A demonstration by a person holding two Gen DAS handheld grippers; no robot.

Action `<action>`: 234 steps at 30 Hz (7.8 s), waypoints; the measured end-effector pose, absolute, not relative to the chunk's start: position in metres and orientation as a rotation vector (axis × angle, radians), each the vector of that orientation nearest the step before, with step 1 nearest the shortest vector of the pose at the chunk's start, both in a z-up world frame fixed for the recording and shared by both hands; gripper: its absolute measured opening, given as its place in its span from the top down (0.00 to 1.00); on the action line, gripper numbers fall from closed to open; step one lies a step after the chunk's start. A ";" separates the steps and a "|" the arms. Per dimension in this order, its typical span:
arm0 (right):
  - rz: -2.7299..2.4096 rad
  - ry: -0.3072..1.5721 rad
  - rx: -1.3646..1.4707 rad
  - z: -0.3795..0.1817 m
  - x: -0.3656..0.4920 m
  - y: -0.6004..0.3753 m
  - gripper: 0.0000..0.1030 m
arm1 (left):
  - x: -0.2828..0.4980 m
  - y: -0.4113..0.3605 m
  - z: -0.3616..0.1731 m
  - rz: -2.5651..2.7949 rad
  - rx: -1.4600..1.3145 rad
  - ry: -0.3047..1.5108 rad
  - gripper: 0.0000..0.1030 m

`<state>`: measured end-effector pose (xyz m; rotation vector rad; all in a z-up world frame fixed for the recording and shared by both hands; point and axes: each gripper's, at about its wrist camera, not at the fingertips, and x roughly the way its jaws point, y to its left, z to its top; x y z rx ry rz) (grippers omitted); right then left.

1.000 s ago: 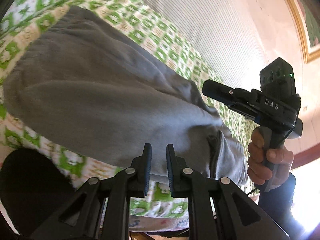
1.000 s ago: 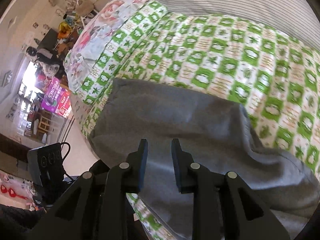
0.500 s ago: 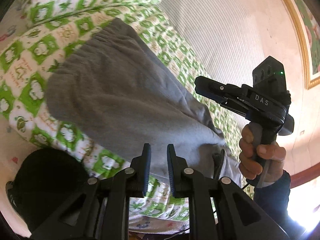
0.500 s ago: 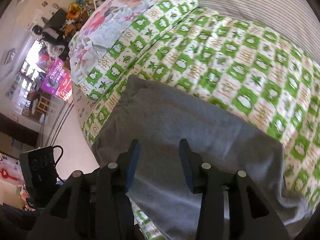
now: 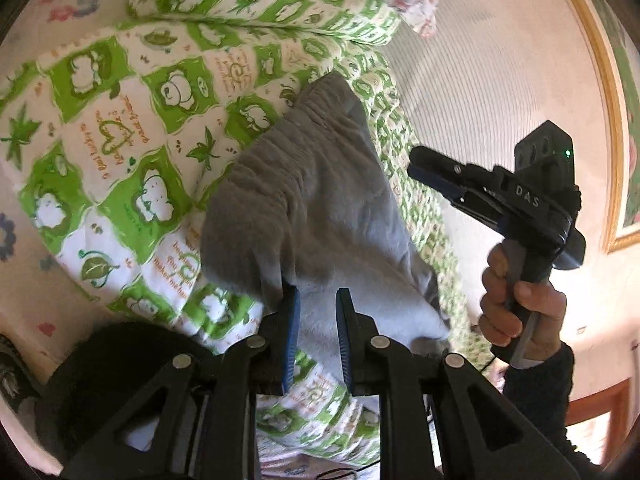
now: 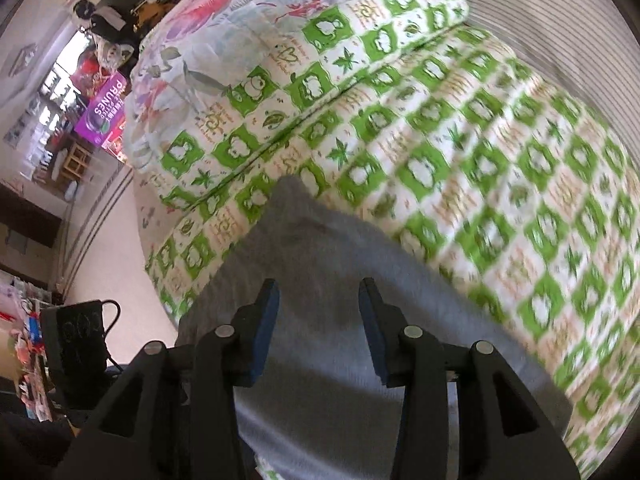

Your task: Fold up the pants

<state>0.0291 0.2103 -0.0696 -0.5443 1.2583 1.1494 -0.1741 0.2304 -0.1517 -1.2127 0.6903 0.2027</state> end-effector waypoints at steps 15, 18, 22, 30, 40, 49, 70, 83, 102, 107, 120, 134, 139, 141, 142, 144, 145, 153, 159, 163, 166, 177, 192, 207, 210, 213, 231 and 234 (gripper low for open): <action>1.257 1.339 -0.750 -0.113 0.042 0.307 0.45 | -0.144 0.254 -0.191 0.082 -1.453 0.580 0.79; 1.244 1.378 -0.814 -0.134 0.038 0.313 0.45 | -0.142 0.253 -0.201 0.086 -1.478 0.567 0.80; 1.243 1.351 -0.829 -0.138 0.035 0.311 0.76 | -0.138 0.251 -0.200 0.084 -1.444 0.557 0.97; 1.240 1.249 -0.760 -0.081 0.036 0.274 0.86 | -0.120 0.229 -0.152 0.002 -1.326 0.506 0.99; 1.209 1.206 -0.696 -0.035 0.048 0.227 0.86 | -0.126 0.218 -0.125 0.139 -1.160 0.543 0.98; 1.198 1.262 -0.677 -0.062 0.058 0.243 0.86 | -0.107 0.250 -0.170 0.010 -1.273 0.536 0.47; 1.236 1.295 -0.566 -0.061 0.082 0.222 0.86 | -0.156 0.231 -0.159 0.191 -1.272 0.613 0.33; 1.239 1.290 -0.550 -0.065 0.084 0.228 0.86 | -0.105 0.262 -0.172 0.181 -1.308 0.526 0.26; 1.178 1.191 -0.421 0.028 0.077 0.114 0.86 | -0.109 0.128 -0.041 0.001 -0.868 0.468 0.76; 1.110 1.173 -0.352 0.048 0.082 0.048 0.86 | -0.094 0.087 -0.031 -0.059 -0.781 0.516 0.76; 0.941 1.166 -0.201 0.045 0.095 -0.109 0.86 | -0.040 -0.014 -0.030 -0.192 -0.616 0.704 0.76; 0.887 1.100 0.069 0.024 0.112 -0.252 0.86 | 0.000 -0.123 -0.032 -0.299 -0.425 0.825 0.76; 0.895 1.051 0.176 0.022 0.108 -0.296 0.86 | 0.006 -0.155 -0.030 -0.334 -0.349 0.833 0.76; 0.891 1.034 0.216 0.020 0.106 -0.311 0.86 | 0.007 -0.167 -0.031 -0.346 -0.317 0.834 0.76; 0.885 1.031 0.234 0.018 0.105 -0.318 0.86 | 0.011 -0.172 -0.034 -0.345 -0.298 0.834 0.76; 0.867 1.039 0.270 0.010 0.107 -0.330 0.83 | 0.013 -0.185 -0.039 -0.330 -0.239 0.832 0.76; 0.855 1.044 0.281 0.005 0.108 -0.334 0.83 | 0.015 -0.189 -0.044 -0.323 -0.218 0.837 0.76; 0.796 1.052 0.383 -0.013 0.108 -0.371 0.72 | 0.012 -0.219 -0.050 -0.312 -0.126 0.850 0.46; 0.724 1.012 0.426 -0.004 0.089 -0.406 0.72 | -0.008 -0.246 -0.044 -0.367 -0.018 0.823 0.37; 0.715 0.963 0.417 0.012 0.059 -0.410 0.71 | -0.010 -0.231 -0.034 -0.404 -0.069 0.829 0.37; 0.723 0.935 0.430 0.017 0.035 -0.408 0.71 | -0.010 -0.211 -0.025 -0.411 -0.106 0.826 0.36; 0.753 0.907 0.416 0.017 -0.024 -0.374 0.71 | 0.026 -0.149 -0.003 -0.403 -0.089 0.831 0.34; 0.736 0.940 0.278 0.018 -0.044 -0.333 0.93 | 0.055 -0.138 -0.029 -0.399 -0.126 0.948 0.33; 0.627 1.003 0.323 -0.007 -0.093 -0.350 0.90 | 0.128 -0.211 -0.048 -0.623 0.276 1.074 0.32; 0.570 1.026 0.381 -0.020 -0.094 -0.357 0.82 | 0.138 -0.221 -0.057 -0.648 0.367 1.093 0.32; 0.477 1.026 0.433 -0.024 -0.101 -0.367 0.24 | 0.141 -0.230 -0.061 -0.691 0.427 1.101 0.32; 0.452 0.956 0.481 -0.019 -0.049 -0.349 0.78 | 0.169 -0.239 -0.060 -0.644 0.378 1.075 0.95; 0.413 1.034 0.509 -0.043 -0.040 -0.357 0.78 | 0.173 -0.238 -0.092 -0.599 0.403 1.155 0.94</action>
